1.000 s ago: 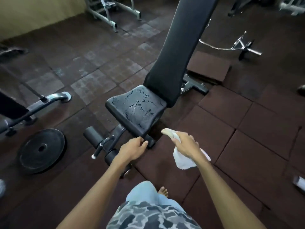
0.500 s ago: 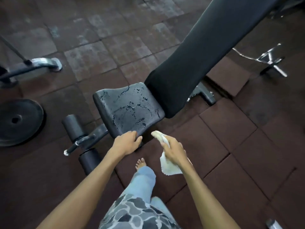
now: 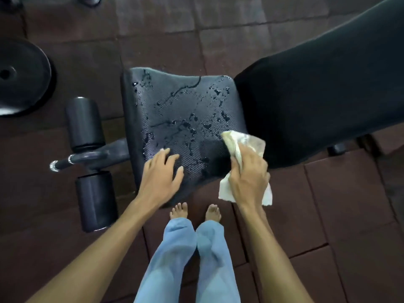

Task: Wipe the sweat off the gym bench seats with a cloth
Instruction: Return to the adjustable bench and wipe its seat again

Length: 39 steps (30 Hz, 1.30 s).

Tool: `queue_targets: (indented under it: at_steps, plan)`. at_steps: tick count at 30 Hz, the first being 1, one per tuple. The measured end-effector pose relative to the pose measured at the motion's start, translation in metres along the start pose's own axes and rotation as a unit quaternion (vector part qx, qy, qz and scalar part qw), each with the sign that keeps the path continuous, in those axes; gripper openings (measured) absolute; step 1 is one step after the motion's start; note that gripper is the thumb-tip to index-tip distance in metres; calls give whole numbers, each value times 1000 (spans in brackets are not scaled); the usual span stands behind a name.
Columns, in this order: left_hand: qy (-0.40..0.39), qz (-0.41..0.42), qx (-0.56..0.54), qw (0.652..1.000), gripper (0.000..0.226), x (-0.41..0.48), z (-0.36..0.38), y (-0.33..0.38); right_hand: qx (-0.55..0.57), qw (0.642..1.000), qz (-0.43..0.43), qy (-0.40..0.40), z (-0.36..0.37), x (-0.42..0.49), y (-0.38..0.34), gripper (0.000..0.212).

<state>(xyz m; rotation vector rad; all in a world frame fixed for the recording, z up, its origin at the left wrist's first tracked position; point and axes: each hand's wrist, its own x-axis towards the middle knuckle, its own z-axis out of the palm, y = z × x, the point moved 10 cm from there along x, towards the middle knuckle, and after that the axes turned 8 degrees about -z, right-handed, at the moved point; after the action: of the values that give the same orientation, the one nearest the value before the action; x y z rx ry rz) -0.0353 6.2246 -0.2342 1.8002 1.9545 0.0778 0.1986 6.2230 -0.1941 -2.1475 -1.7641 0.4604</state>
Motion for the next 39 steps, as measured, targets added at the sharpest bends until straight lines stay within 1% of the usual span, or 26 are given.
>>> queue_targets:
  at_steps: [3,5,6,8,10,12,13,14,15,18,20,21,22,24,26,28,29,31,34,36,37,39]
  plan:
    - [63,18,26,998,51,34,12,1,-56,996,-67,30,38,49,10,41]
    - [101,8,38,994,51,49,17,3,-84,992,-97,12,66,70,8,39]
    - [111,0,41,993,51,54,20,6,-103,989,-103,0,79,73,6,38]
    - [116,-18,46,992,52,58,26,8,-134,983,-125,3,90,64,-2,38]
    - [116,-27,60,991,54,55,32,9,-144,970,-197,0,92,40,-7,39]
    - [129,-29,73,989,55,52,33,8,-153,947,-281,-11,87,21,-1,41]
    - [133,-28,74,988,55,52,33,9,-158,941,-300,-16,84,22,9,43]
    - [138,-27,73,987,55,51,33,9,-160,941,-298,-22,80,31,21,45]
    - [144,-29,75,986,55,51,33,9,-159,948,-276,-29,78,46,31,48]
    - [155,-36,93,983,55,51,32,12,-119,979,-157,-60,82,106,38,55]
    - [165,-37,99,981,55,51,32,13,-116,985,-108,-66,94,126,21,57]
    - [169,-36,101,980,54,51,32,13,-130,983,-111,-62,100,124,9,58]
    - [171,-35,100,979,54,51,32,14,-140,979,-134,-55,103,116,-5,57]
    - [171,-38,96,980,54,51,31,14,-155,962,-216,-55,105,86,-21,55]
    - [178,-37,92,979,54,51,29,15,-149,937,-308,-73,101,53,-15,53]
    - [187,-35,89,978,54,51,29,14,-124,921,-361,-76,89,33,7,51]
    - [192,-34,86,977,54,50,28,14,-123,920,-363,-80,84,31,21,50]
    - [198,-35,82,976,54,50,26,14,-114,934,-327,-88,77,47,44,47]
    - [198,-34,83,976,54,49,27,15,-83,970,-207,-93,78,108,48,48]
    - [197,-35,86,976,54,49,27,14,-91,981,-146,-85,87,146,28,50]
    - [195,-36,87,976,54,49,28,15,-113,980,-141,-84,94,157,11,51]
    - [198,-38,88,976,54,50,27,14,-146,969,-179,-91,112,153,-27,53]
